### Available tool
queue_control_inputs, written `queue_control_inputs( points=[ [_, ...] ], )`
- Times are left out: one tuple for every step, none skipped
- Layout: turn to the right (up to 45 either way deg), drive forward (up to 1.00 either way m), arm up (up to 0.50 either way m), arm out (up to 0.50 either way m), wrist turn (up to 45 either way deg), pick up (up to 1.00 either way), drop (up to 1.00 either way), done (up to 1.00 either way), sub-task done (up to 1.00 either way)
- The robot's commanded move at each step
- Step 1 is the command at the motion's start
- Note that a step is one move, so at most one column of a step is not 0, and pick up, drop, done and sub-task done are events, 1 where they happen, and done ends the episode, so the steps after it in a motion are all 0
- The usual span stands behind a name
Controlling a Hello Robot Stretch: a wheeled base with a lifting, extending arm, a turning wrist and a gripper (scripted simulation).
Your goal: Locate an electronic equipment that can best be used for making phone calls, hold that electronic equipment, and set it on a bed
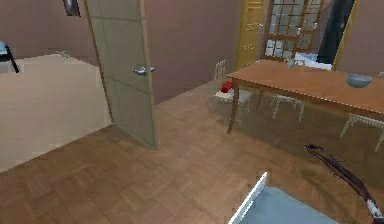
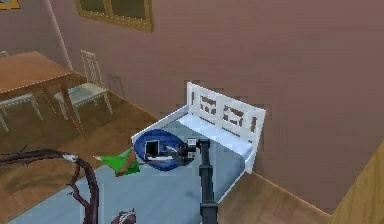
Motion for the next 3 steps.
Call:
queue_control_inputs(
  points=[
    [0.0,0.00,0.00,0.00,0.0,0.00,1.00,0.00,0.00],
    [0.0,0.00,0.10,0.00,0.0,0.00,0.00,0.00,0.00],
    [0.0,0.00,0.00,-0.08,0.0,0.00,0.00,0.00,0.00]
  ],
)
